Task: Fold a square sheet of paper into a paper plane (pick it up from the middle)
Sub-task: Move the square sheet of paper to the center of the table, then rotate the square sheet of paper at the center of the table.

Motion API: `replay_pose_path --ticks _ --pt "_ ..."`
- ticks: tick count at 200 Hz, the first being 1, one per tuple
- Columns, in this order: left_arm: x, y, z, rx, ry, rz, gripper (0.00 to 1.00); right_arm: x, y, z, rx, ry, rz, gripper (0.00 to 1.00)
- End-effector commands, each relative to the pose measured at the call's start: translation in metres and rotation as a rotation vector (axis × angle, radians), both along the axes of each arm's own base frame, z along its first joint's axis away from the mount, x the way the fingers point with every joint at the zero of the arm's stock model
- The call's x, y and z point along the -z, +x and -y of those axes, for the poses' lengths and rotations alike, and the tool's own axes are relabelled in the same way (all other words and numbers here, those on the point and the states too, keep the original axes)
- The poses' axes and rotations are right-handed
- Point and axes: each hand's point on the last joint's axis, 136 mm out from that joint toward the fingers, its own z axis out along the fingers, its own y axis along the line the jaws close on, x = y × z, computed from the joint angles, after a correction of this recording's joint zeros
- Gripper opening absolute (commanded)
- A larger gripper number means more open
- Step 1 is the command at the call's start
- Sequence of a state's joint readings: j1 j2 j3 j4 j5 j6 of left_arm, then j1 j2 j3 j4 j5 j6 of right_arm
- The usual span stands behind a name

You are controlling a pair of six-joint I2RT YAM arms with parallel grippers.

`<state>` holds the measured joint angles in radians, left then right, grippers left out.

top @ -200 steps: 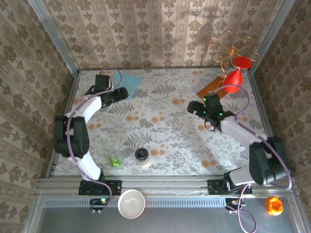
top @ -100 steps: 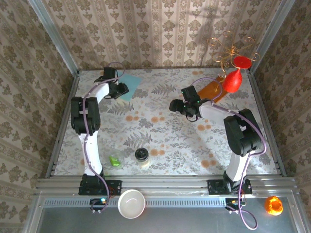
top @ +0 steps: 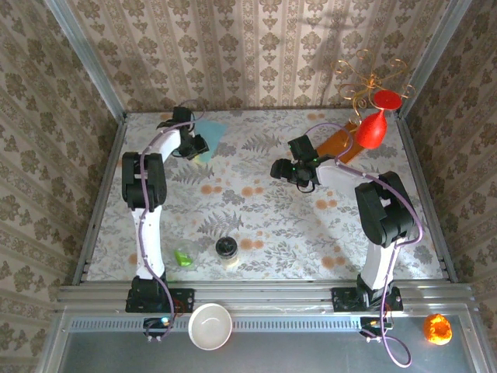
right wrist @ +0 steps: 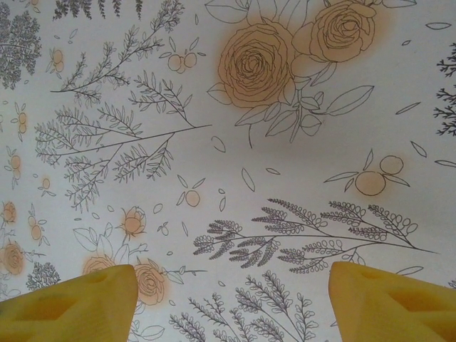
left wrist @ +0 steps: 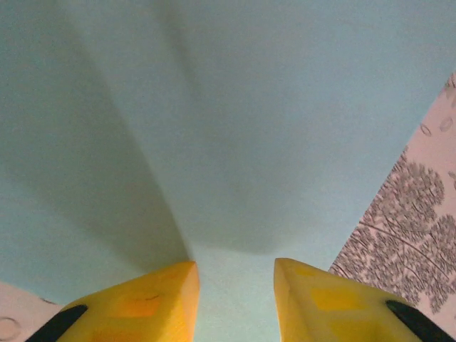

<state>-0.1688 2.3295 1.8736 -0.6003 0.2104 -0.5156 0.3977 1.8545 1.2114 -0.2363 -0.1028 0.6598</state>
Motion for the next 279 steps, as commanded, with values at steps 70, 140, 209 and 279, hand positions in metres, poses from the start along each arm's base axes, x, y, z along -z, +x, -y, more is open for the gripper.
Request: replay_pose_path --ticks 70,140,209,279 --pt "0.044 -0.158 0.132 0.404 0.019 -0.277 0.27 -0.009 0.002 0.031 0.101 -0.012 -0.027 0.73" --pt "-0.036 -0.195 0.172 0.478 -0.093 -0.130 0.25 -0.026 0.011 0.033 -0.026 -0.022 -0.011 0.65" --pt "-0.073 -0.168 0.117 0.169 -0.210 -0.010 0.42 -0.005 0.044 -0.022 -0.235 -0.063 -0.120 0.51" --pt "-0.062 -0.173 0.100 0.100 -0.221 -0.037 0.61 0.023 0.076 -0.052 -0.241 -0.071 -0.184 0.51"
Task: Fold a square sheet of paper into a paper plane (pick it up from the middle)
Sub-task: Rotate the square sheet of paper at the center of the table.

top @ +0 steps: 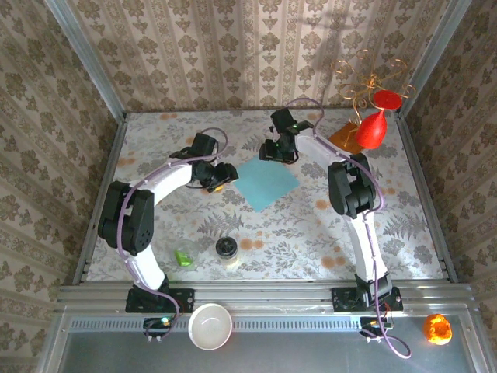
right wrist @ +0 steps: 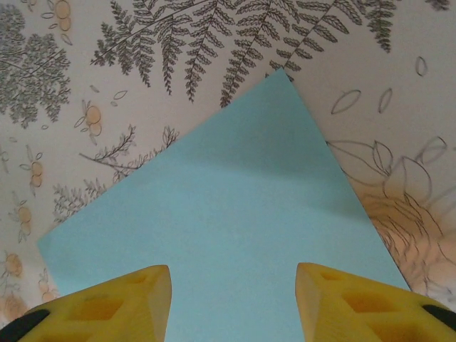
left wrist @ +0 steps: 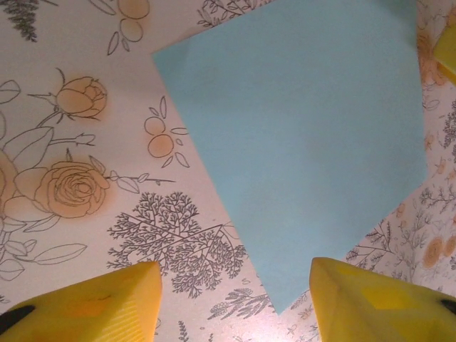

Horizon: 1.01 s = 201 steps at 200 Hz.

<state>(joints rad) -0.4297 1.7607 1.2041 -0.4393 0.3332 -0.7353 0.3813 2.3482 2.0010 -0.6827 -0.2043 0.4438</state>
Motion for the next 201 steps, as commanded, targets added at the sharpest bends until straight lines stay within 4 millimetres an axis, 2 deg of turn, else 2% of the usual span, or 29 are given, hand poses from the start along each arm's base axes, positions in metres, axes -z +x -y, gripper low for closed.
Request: replay_pose_path --ticks 1,49,97,114,119,134,172,186,201 --pt "-0.006 0.003 0.000 -0.030 -0.026 0.017 0.62 0.014 -0.011 -0.007 -0.022 -0.017 -0.085 0.51" --pt "-0.004 -0.001 0.003 -0.022 -0.040 0.021 0.72 0.041 -0.017 0.007 0.037 -0.105 -0.147 0.53" --pt "-0.001 -0.006 0.007 -0.032 -0.052 0.023 0.81 0.056 -0.037 0.042 0.187 -0.223 -0.214 0.54" --pt "-0.001 -0.005 0.008 -0.038 -0.059 0.020 0.85 0.056 -0.046 0.058 0.299 -0.246 -0.227 0.53" --pt "-0.001 -0.012 0.020 -0.008 -0.061 0.017 0.86 0.054 -0.049 0.064 0.342 -0.251 -0.231 0.53" --pt "-0.001 -0.015 0.027 0.004 -0.068 0.013 0.90 0.054 -0.062 0.076 0.461 -0.248 -0.249 0.48" --pt "0.003 -0.022 0.040 0.012 -0.086 -0.009 0.89 0.048 -0.100 0.077 0.680 -0.152 -0.288 0.47" --pt "0.004 -0.026 0.050 0.026 -0.106 -0.022 0.85 0.042 -0.106 0.078 0.729 -0.119 -0.284 0.47" --pt "0.005 -0.028 0.063 0.053 -0.131 -0.034 0.81 0.028 -0.101 0.077 0.717 -0.062 -0.248 0.48"
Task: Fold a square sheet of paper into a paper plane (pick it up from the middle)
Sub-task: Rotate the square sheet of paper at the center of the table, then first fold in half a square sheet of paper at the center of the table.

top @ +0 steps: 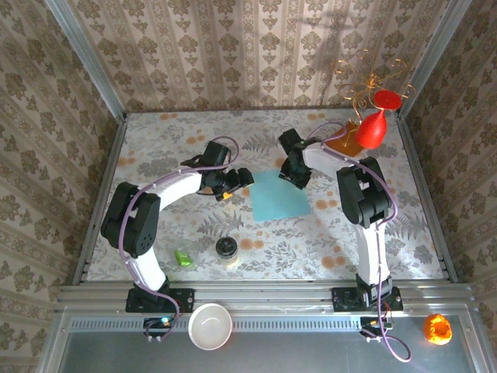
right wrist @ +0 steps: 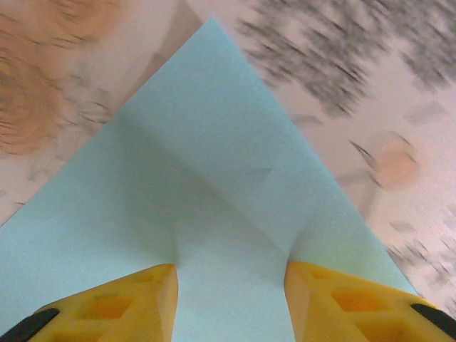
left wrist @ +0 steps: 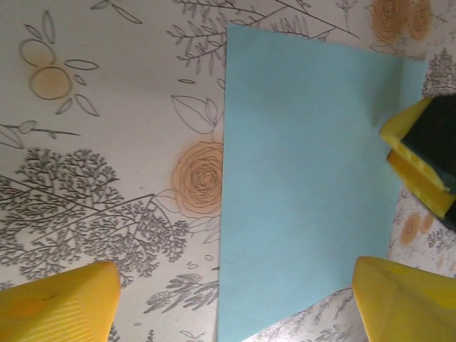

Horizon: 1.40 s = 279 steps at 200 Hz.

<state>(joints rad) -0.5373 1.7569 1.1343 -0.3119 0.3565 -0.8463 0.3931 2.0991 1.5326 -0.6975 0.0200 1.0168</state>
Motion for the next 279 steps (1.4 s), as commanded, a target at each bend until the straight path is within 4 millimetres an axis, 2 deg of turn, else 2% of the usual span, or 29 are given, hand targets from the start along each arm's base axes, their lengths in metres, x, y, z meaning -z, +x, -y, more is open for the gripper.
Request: replay_pose_path --ticks 1,24,45,75,111,143,217,245,250,279 --pt "-0.002 -0.004 0.020 0.025 -0.057 -0.022 0.81 -0.010 -0.005 0.003 0.118 0.041 0.030 0.48" --pt "-0.002 -0.005 0.036 0.051 -0.075 -0.034 0.73 -0.042 0.008 -0.002 0.001 0.157 0.166 0.49" --pt "0.002 -0.004 0.046 0.057 -0.083 -0.041 0.65 -0.051 0.000 -0.005 -0.184 0.223 0.210 0.49" --pt "0.012 0.000 0.060 0.058 -0.090 -0.060 0.52 -0.031 -0.028 0.007 -0.339 0.219 0.124 0.47" --pt "0.024 0.002 0.071 0.070 -0.073 -0.080 0.43 -0.012 -0.044 0.008 -0.399 0.240 0.027 0.43" --pt "0.040 0.000 0.067 0.057 -0.038 -0.103 0.35 0.001 -0.048 0.011 -0.394 0.232 -0.006 0.41" --pt "0.070 -0.010 0.057 0.052 0.017 -0.157 0.29 0.025 -0.058 0.015 -0.385 0.217 -0.067 0.43" --pt "0.077 -0.012 0.053 0.048 0.029 -0.166 0.27 0.026 -0.061 0.008 -0.386 0.265 -0.067 0.42" --pt "0.077 -0.013 0.052 0.047 0.029 -0.167 0.26 0.024 -0.055 0.005 -0.392 0.275 -0.039 0.42" --pt "0.079 -0.014 0.050 0.046 0.033 -0.166 0.24 0.019 -0.052 -0.002 -0.395 0.319 -0.014 0.42"
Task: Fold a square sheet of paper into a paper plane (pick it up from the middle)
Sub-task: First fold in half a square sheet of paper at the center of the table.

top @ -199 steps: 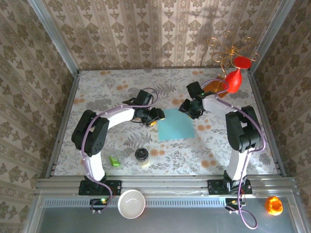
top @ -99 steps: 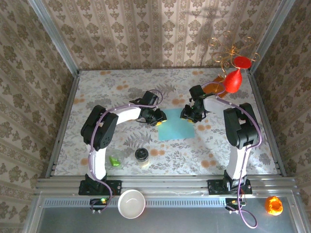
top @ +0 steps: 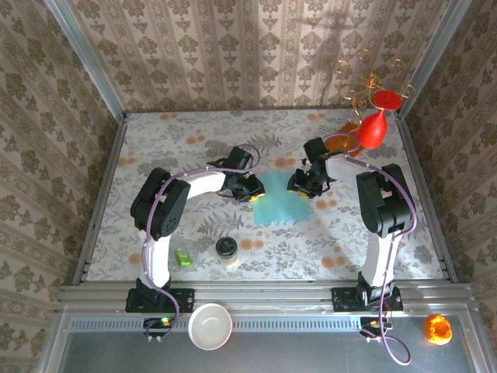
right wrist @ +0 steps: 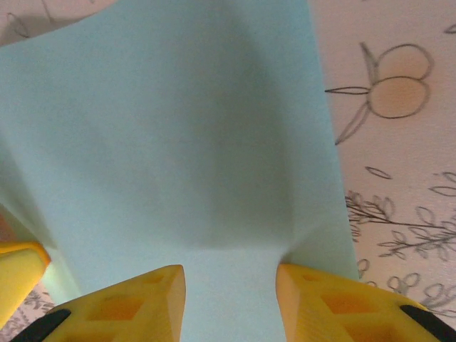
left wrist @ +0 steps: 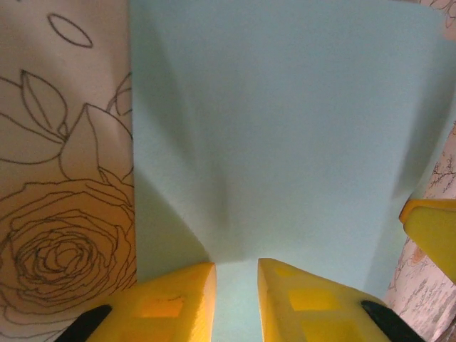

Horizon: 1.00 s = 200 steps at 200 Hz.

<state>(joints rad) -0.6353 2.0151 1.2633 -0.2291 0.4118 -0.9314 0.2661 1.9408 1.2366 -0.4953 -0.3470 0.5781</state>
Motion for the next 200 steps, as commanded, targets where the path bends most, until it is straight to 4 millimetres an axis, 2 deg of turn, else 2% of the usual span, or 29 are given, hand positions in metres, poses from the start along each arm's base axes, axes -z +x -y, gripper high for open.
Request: replay_pose_path --ticks 1,70,99,148,200 --pt "0.026 -0.012 -0.012 -0.007 0.065 -0.052 0.24 0.019 -0.016 -0.007 -0.019 0.038 -0.069 0.42" --pt "0.023 -0.010 -0.015 -0.019 0.055 -0.036 0.18 0.012 -0.012 -0.030 -0.007 0.181 -0.060 0.40" --pt "0.010 -0.003 -0.009 -0.041 -0.021 0.008 0.18 0.013 -0.010 -0.037 -0.003 0.207 -0.060 0.39" --pt "-0.003 0.007 -0.002 -0.108 -0.200 0.027 0.28 0.018 -0.010 -0.045 0.005 0.227 -0.069 0.39" --pt "-0.016 0.015 -0.003 -0.150 -0.314 0.073 0.44 0.019 -0.008 -0.047 0.015 0.240 -0.070 0.39"
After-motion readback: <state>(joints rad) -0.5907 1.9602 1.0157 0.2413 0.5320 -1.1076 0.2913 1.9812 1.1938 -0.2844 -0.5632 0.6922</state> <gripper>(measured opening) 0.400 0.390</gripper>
